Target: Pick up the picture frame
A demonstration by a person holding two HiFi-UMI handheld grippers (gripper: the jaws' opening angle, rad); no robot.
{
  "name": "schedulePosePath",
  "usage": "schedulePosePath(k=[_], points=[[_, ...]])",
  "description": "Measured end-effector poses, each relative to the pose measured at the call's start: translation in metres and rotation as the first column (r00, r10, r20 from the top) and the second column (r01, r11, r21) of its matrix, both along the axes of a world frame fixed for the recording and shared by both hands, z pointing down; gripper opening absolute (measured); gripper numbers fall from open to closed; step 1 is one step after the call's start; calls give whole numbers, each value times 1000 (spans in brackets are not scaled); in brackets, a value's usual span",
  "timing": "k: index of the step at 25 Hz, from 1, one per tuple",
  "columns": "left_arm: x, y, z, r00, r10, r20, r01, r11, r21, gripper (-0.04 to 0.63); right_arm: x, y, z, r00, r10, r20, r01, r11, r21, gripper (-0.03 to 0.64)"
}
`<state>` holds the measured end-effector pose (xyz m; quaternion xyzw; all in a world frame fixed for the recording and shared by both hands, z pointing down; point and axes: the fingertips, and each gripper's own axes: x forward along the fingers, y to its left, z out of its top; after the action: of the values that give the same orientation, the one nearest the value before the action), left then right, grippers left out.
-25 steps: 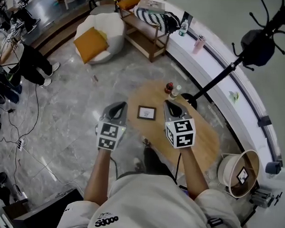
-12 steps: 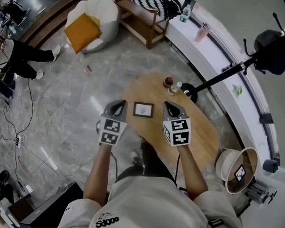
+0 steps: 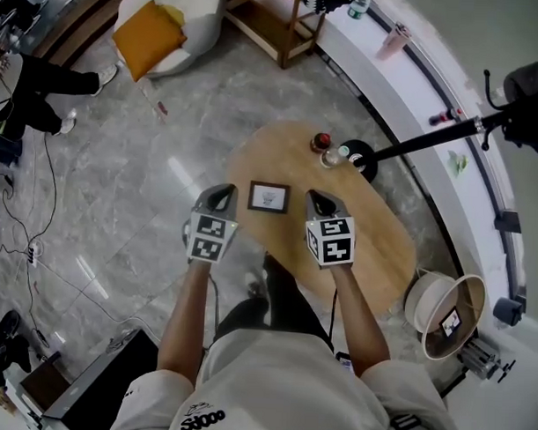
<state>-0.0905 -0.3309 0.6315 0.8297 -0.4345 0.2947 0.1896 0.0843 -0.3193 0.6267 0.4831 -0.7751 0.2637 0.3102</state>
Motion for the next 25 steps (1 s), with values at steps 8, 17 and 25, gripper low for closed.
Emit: schedulePosePath(k=[8,17,25], points=[[12,0,76,1000,-5,-8,4,992,-127,11,-3,-10,66,999,-15,33,18,994,-105,48],[16,-2,165,998,-56,-15,50,968,-244,39,3,-12,160,996,55,66,-36,967,-253,101],[25,-1,234,998,-68,-6,62,940,-334,58,-4,-9,232,994,75,74,-45,936,-348,137]])
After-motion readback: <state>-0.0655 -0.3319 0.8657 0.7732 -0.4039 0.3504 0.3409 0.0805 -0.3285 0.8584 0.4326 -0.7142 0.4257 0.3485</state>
